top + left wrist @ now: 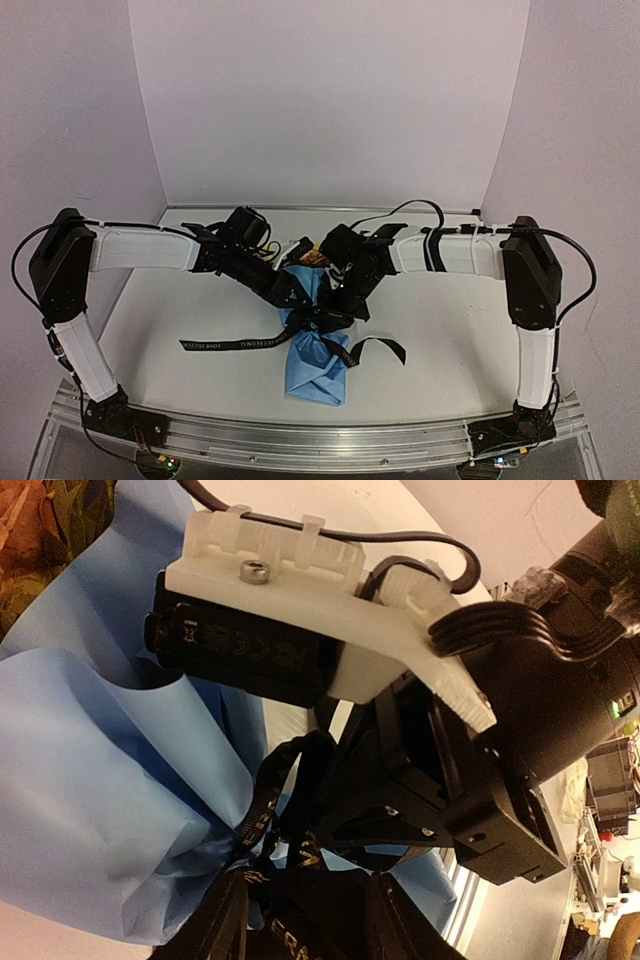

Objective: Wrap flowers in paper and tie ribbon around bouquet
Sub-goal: Cross the half-tied ribbon over the folded bouquet.

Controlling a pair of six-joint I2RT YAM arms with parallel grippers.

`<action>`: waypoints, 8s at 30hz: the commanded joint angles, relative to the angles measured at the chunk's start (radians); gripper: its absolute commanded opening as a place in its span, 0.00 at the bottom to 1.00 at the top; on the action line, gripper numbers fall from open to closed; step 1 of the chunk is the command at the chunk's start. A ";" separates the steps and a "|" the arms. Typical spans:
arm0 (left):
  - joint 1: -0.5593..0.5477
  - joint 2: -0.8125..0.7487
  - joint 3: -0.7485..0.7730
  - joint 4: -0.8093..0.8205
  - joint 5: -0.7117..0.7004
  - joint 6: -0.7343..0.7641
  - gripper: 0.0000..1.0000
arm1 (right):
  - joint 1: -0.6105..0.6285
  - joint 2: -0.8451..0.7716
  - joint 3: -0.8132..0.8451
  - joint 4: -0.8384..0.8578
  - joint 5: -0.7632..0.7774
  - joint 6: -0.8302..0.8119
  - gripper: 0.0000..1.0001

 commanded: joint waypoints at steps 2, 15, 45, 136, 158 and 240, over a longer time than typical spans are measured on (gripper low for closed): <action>-0.003 -0.062 0.005 0.011 0.025 0.006 0.45 | 0.005 -0.027 0.012 0.009 0.020 0.011 0.00; -0.031 -0.065 0.013 -0.070 -0.055 0.024 0.38 | 0.005 -0.016 0.023 0.009 0.019 0.013 0.00; -0.098 -0.309 -0.298 0.053 -0.120 -0.089 0.00 | -0.011 0.063 0.075 0.007 0.055 0.066 0.00; -0.072 -0.145 -0.207 0.283 -0.142 0.040 0.00 | -0.004 -0.075 -0.128 0.271 0.067 0.023 0.00; -0.078 -0.028 -0.160 0.188 -0.073 0.051 0.00 | -0.004 -0.123 -0.274 0.561 0.084 -0.011 0.01; -0.080 -0.014 -0.127 0.141 -0.138 0.021 0.00 | -0.006 -0.203 -0.379 0.586 0.156 0.042 0.25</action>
